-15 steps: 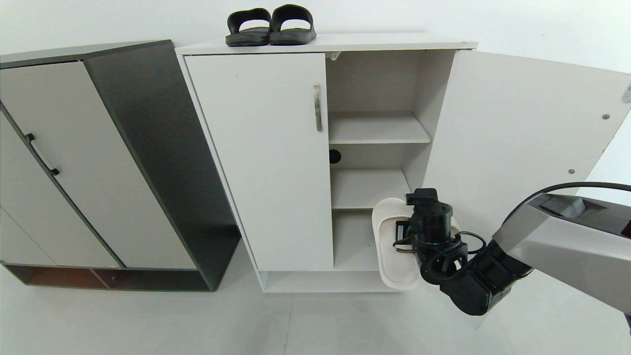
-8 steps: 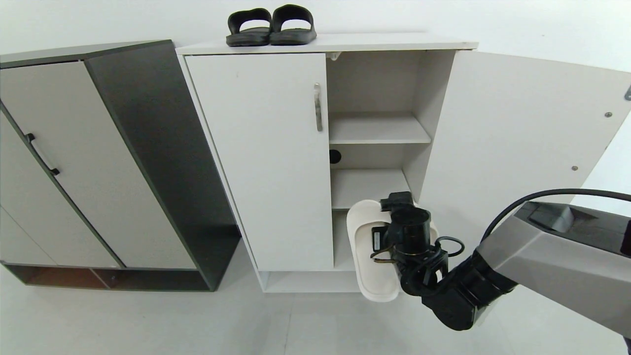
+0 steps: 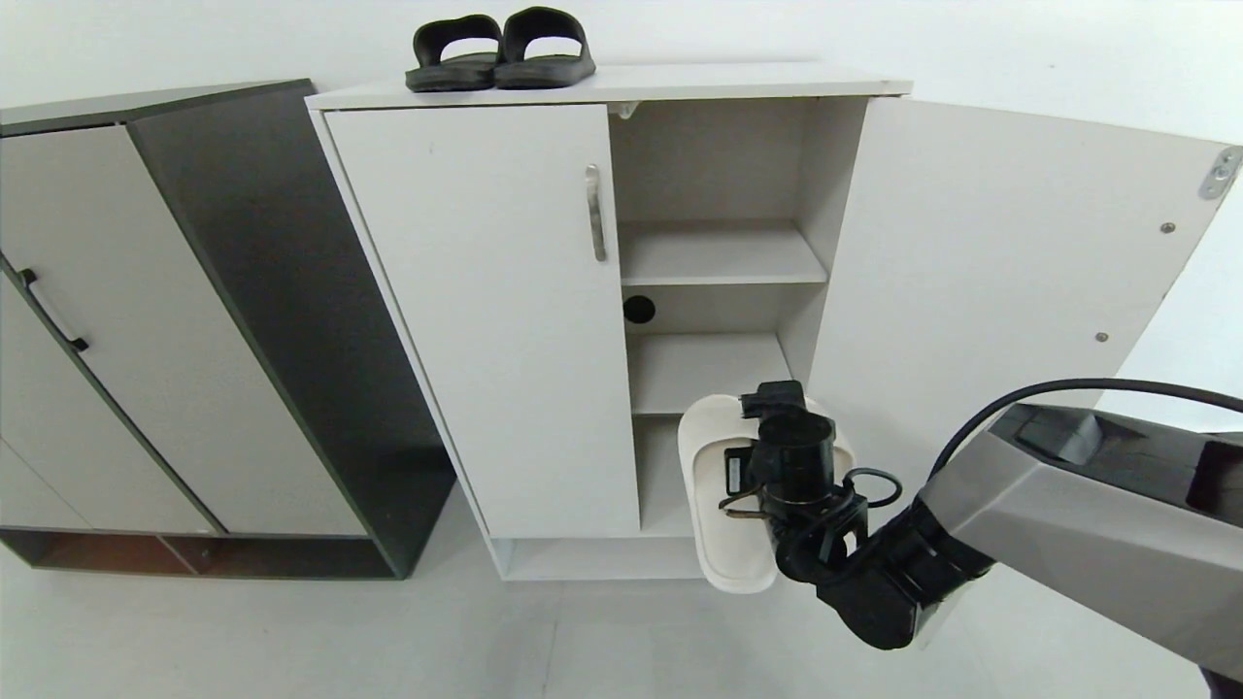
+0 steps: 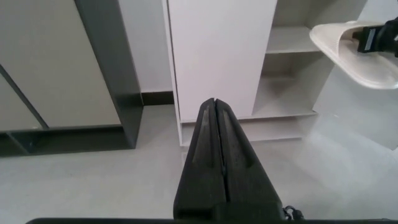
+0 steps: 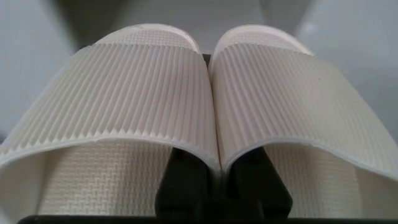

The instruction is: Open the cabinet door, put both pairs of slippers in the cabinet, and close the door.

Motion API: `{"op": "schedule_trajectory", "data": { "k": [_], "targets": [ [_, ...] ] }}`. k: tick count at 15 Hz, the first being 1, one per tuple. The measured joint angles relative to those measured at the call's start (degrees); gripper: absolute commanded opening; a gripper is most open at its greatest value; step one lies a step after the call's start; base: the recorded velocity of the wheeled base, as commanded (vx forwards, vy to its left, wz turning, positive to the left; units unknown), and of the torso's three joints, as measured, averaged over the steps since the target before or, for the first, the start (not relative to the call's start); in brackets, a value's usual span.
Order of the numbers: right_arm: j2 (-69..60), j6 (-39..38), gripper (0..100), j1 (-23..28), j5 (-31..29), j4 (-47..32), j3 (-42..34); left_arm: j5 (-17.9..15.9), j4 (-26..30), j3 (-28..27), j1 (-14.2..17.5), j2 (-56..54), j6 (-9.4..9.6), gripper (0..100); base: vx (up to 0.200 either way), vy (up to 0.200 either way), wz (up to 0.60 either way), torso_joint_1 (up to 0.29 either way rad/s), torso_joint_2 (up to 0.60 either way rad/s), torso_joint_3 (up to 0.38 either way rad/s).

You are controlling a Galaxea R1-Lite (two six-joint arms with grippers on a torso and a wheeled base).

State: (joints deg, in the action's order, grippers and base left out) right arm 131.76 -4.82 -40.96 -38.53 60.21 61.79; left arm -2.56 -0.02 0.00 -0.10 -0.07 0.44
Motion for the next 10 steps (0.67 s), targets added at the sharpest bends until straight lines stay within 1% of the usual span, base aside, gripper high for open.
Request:
{"op": "schedule_trajectory", "data": {
  "k": [2,8,10],
  "targets": [
    [0.3,0.0,0,-0.4,0.2,1.4,-0.8,0.0,0.0,0.0,0.0,0.0,0.02,0,0.000,0.000,0.00,0.000,0.00,0.000],
    [1.1,0.2,0,-0.2,0.1,2.0,-1.4,0.0,0.0,0.0,0.0,0.0,0.10,0,0.000,0.000,0.00,0.000,0.00,0.000],
    [1.4,0.2,0,-0.5,0.1,2.1,-1.4,0.0,0.0,0.0,0.0,0.0,0.10,0,0.000,0.000,0.00,0.005,0.00,-0.137]
  ]
}}
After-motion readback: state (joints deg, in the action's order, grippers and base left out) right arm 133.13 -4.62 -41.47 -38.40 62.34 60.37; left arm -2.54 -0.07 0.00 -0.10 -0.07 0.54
